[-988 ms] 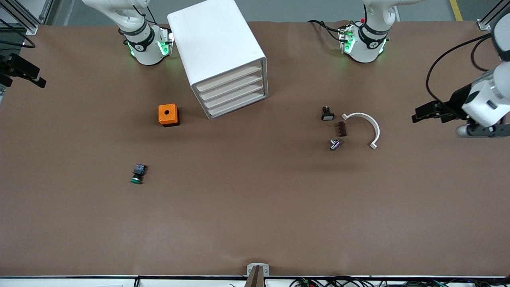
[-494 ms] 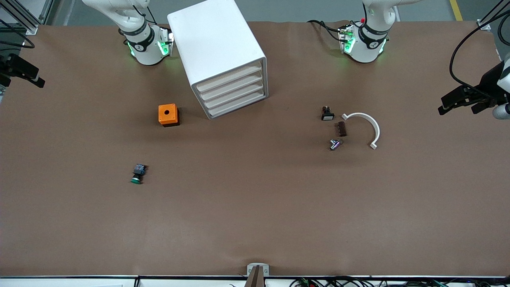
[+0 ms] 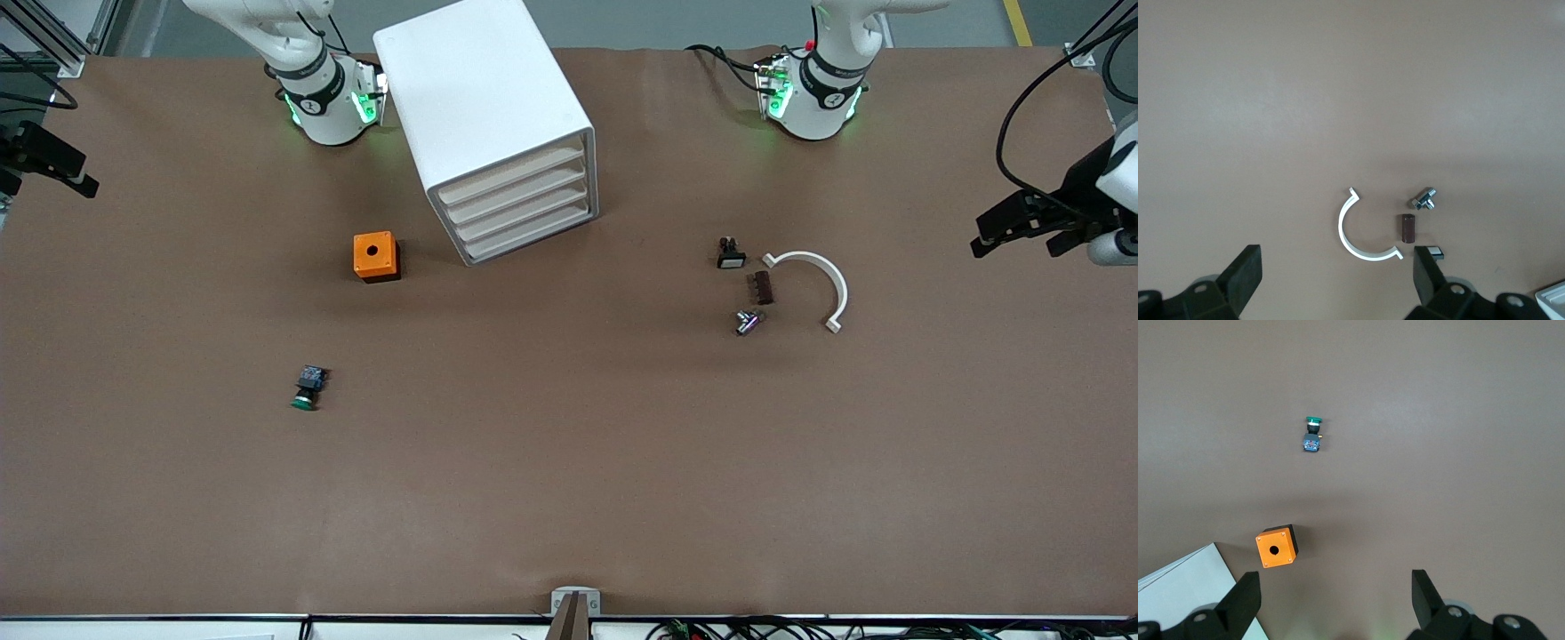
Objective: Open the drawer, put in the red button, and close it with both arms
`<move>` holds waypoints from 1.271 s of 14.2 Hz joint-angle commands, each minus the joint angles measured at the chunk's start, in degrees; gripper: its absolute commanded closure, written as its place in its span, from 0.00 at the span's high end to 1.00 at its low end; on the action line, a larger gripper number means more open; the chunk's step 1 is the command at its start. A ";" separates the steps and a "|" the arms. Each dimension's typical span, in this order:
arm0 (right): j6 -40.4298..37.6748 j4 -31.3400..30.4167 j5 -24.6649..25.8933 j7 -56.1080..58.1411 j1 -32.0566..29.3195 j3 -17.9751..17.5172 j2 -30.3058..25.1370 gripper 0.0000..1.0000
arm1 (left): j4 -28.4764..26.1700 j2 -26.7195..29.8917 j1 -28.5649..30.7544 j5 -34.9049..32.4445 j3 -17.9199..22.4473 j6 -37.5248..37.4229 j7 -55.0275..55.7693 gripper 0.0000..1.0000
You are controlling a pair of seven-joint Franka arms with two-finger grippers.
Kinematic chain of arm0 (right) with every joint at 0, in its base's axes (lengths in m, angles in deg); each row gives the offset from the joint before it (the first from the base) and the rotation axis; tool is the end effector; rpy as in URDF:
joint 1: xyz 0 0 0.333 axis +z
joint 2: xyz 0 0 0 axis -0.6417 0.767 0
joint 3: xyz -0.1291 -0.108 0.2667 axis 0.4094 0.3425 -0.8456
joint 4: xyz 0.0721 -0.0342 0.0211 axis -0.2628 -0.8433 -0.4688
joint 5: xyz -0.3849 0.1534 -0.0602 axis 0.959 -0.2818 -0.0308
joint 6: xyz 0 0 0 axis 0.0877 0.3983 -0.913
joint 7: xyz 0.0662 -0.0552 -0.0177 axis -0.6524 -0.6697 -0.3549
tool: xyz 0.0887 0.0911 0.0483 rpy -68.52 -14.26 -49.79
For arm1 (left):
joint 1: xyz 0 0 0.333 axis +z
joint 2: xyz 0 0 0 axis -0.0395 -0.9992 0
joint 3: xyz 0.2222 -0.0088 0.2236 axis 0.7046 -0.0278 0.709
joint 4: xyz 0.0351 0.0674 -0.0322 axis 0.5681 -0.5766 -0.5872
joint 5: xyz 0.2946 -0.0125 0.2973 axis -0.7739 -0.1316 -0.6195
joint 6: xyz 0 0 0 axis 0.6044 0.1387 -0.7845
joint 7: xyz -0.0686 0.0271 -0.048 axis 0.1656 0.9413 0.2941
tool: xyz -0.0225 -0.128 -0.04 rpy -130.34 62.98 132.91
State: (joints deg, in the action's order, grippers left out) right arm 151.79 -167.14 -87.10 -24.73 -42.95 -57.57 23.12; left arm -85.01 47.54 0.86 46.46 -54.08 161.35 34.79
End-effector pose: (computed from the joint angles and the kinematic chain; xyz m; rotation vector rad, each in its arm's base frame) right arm 0.5214 -0.0631 0.6271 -3.1110 0.1037 -0.0092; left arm 0.5787 0.0033 0.5789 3.0882 0.0546 0.0957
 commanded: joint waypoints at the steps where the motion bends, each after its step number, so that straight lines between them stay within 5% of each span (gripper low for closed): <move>1: 0.72 -1.10 0.80 0.89 -0.13 -0.53 -1.32 1.00 | 2.88 -0.32 -0.62 -1.36 0.43 -0.32 -0.43 1.00; 18: 1.16 -1.10 0.71 3.79 -0.13 -0.18 -1.23 1.00 | 5.34 -0.67 -1.23 -1.97 0.08 -0.58 0.00 1.00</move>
State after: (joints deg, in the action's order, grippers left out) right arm 152.60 -167.14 -86.99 -22.85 -42.92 -57.81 23.12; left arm -81.02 47.51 0.04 46.02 -54.08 161.35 34.77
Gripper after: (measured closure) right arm 0.000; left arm 0.000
